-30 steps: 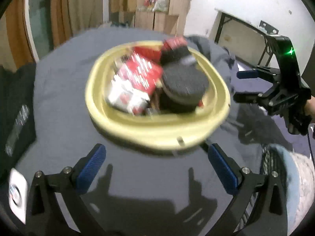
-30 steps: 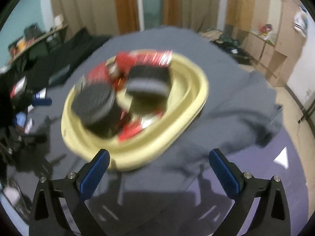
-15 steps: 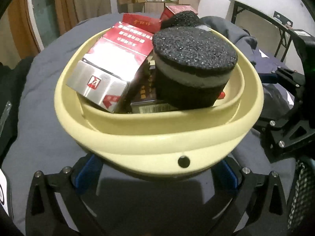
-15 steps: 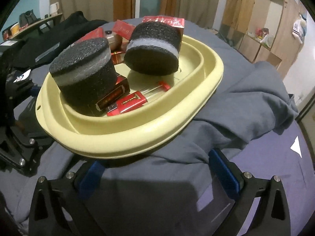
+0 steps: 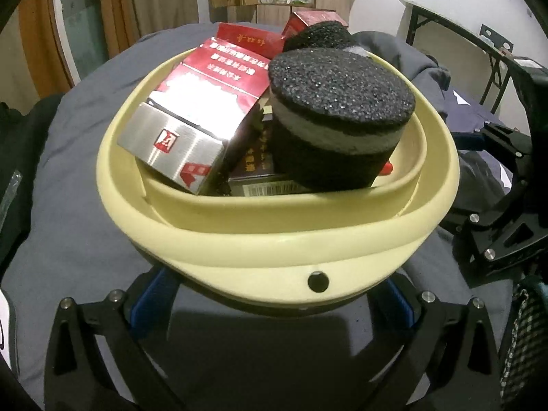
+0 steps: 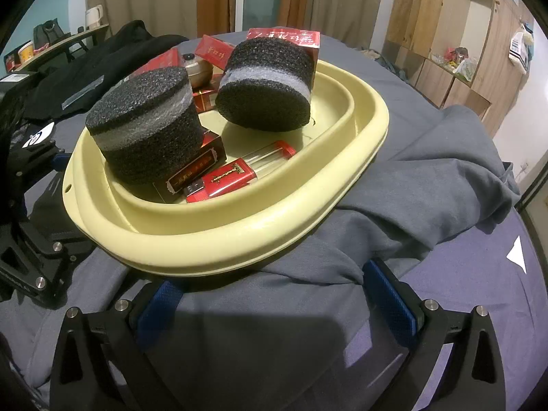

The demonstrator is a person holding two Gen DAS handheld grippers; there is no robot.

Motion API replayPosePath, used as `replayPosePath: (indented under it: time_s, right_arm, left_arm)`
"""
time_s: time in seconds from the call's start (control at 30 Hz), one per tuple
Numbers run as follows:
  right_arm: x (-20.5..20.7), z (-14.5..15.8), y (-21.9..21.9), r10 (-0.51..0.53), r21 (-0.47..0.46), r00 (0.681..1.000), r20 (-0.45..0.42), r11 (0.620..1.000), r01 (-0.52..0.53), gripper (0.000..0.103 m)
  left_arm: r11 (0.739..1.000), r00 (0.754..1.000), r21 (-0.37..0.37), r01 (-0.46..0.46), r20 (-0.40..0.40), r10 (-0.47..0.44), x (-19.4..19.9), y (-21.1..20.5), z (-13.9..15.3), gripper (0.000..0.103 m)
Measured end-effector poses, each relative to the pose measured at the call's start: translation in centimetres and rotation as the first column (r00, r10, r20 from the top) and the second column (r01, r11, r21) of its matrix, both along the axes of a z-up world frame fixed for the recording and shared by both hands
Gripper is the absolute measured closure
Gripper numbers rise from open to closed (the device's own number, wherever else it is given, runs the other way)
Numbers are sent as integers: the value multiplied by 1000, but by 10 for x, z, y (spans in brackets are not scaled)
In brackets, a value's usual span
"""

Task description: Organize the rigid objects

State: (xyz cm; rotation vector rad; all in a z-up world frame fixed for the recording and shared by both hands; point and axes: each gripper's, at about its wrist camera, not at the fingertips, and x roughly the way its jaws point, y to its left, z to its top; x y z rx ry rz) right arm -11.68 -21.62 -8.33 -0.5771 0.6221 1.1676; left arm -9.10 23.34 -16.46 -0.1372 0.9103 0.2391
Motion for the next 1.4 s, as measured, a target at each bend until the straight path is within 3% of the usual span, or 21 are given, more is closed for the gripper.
replayPosePath:
  time_s: [1.4]
  right_arm:
    - [1, 2, -3, 7, 4, 1000, -6, 1000, -7, 0]
  left_arm:
    - [1000, 1000, 1, 0, -1, 0, -1, -2, 0, 0]
